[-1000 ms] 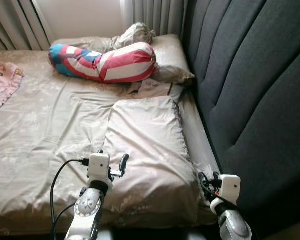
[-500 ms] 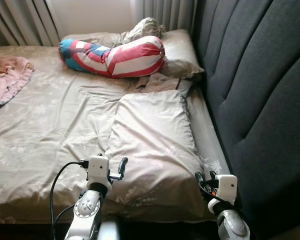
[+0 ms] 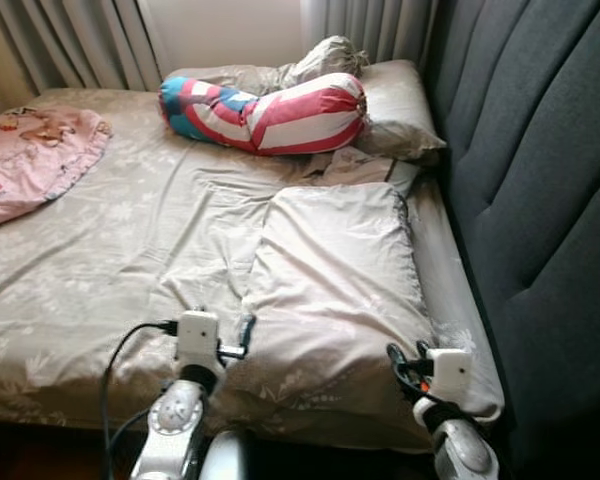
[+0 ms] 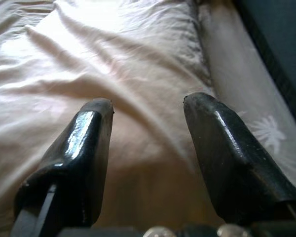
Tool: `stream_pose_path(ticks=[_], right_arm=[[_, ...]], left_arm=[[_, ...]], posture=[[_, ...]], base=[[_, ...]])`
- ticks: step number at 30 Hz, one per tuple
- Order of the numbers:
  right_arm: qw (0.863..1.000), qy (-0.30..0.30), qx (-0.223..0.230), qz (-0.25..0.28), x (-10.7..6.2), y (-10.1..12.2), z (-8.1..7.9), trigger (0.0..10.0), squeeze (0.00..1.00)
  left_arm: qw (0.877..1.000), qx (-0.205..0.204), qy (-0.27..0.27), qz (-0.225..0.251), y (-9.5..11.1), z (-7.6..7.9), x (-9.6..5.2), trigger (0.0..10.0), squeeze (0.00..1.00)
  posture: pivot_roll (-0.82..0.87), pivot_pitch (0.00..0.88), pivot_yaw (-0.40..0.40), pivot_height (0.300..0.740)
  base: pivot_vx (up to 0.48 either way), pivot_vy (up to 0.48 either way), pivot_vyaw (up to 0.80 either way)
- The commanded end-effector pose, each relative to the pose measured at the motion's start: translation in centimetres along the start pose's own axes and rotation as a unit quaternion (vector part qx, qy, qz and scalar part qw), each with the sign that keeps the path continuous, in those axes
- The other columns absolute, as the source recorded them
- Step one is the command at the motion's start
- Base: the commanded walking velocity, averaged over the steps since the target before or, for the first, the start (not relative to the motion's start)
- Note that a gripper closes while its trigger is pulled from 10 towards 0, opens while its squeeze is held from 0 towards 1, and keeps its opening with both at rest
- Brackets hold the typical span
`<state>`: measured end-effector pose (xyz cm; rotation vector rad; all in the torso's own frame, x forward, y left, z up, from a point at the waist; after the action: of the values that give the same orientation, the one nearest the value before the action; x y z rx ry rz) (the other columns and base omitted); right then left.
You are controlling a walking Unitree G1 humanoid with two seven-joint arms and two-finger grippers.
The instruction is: Clean up the room
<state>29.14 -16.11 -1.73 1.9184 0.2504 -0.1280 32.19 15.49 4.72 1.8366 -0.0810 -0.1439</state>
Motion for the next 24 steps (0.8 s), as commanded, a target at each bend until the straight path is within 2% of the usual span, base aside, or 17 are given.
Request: stream_pose_path(ticks=[1,24], right_arm=[[1.0,-0.003,0.006,-0.003,-0.01,-0.18,0.05,10.0,0.0],[1.0,-0.006,0.002,0.011,0.27,0.68,0.16,10.0,0.0]], left_arm=[[1.0,0.004,0.001,0.004,0.32,-0.31,0.23,10.0,0.0],[1.0,0.004,-0.011,0.015,0.94,-0.11,0.64,10.0,0.0]], posture=[[-0.1,0.034,-0.029,0.637],[-0.1,0.024,-0.029,0.637]], base=[[0.281,0.0,0.0],[0.339,0.0,0.0]])
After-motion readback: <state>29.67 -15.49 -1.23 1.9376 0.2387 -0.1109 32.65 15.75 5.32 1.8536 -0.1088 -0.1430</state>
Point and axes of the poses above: a point about 5 cm out from each wrist's last joint towards the gripper, its own x axis pointing out of the wrist towards the gripper, its own y axis along the axis of the wrist's last joint, z = x × y, the point moved 4 cm from there along x, pointing out of the wrist towards the gripper, and after that the axes turned 13 degrees about x, right-handed, at the moved point
